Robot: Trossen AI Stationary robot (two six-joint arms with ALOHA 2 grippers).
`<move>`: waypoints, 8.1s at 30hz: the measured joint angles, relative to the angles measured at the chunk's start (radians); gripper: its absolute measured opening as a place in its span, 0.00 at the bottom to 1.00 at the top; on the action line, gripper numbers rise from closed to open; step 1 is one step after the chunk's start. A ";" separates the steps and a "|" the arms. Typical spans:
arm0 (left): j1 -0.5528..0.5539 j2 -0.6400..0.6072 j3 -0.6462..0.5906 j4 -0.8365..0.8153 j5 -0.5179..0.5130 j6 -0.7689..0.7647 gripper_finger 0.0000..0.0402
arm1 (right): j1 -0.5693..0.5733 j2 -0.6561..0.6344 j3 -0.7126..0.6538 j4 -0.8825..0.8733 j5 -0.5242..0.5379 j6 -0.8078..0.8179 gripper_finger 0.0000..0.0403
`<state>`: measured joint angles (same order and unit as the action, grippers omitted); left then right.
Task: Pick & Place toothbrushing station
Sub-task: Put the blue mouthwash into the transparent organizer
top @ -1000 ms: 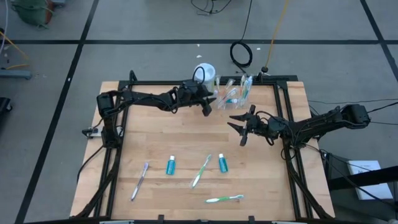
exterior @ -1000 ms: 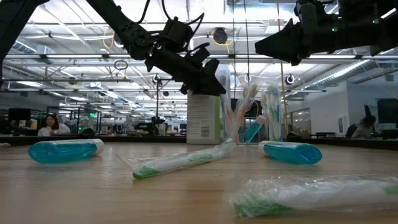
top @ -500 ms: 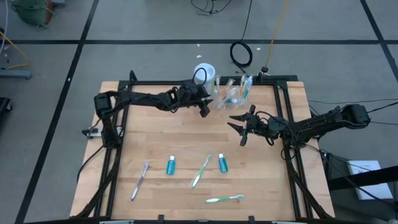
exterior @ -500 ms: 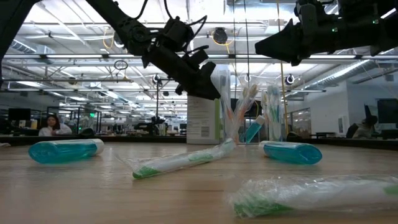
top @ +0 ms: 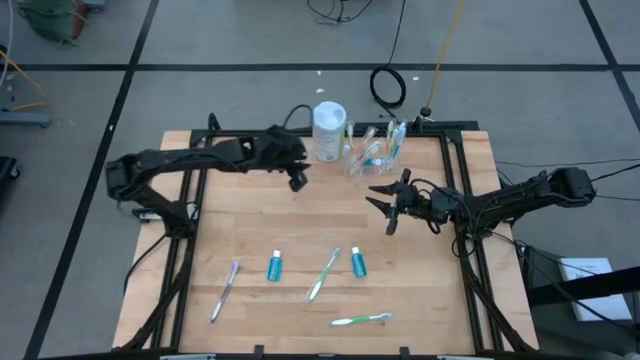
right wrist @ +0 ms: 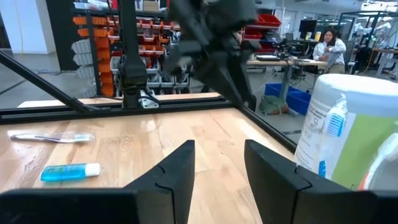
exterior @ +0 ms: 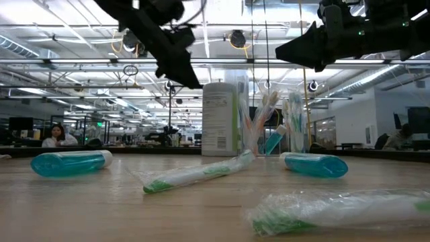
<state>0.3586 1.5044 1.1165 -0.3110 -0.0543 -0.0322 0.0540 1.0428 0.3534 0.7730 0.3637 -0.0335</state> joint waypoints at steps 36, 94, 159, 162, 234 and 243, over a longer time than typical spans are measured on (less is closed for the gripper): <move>-0.165 -0.377 -0.696 0.663 0.001 -0.121 0.34 | 0.102 0.413 0.512 -0.686 -0.110 0.427 0.33; -0.165 -0.377 -0.694 0.668 0.003 -0.095 0.34 | 0.182 0.646 0.427 -0.682 -0.291 1.000 0.21; -0.164 -0.377 -0.694 0.803 -0.043 -0.103 0.34 | -0.334 0.440 0.177 0.187 0.366 0.102 0.24; -0.164 -0.377 -0.694 0.803 -0.043 -0.103 0.34 | -0.356 0.463 0.177 0.193 0.365 0.128 0.24; -0.164 -0.377 -0.694 0.802 -0.043 -0.106 0.34 | -0.321 0.316 0.177 -0.232 0.324 0.100 0.38; -0.164 -0.377 -0.694 0.802 -0.043 -0.113 0.34 | -0.304 0.282 0.177 -0.240 0.050 0.101 0.31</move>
<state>0.1947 1.1271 0.4221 0.4909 -0.0969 -0.1447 -0.2501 1.3246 0.5308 0.5331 0.4133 0.0677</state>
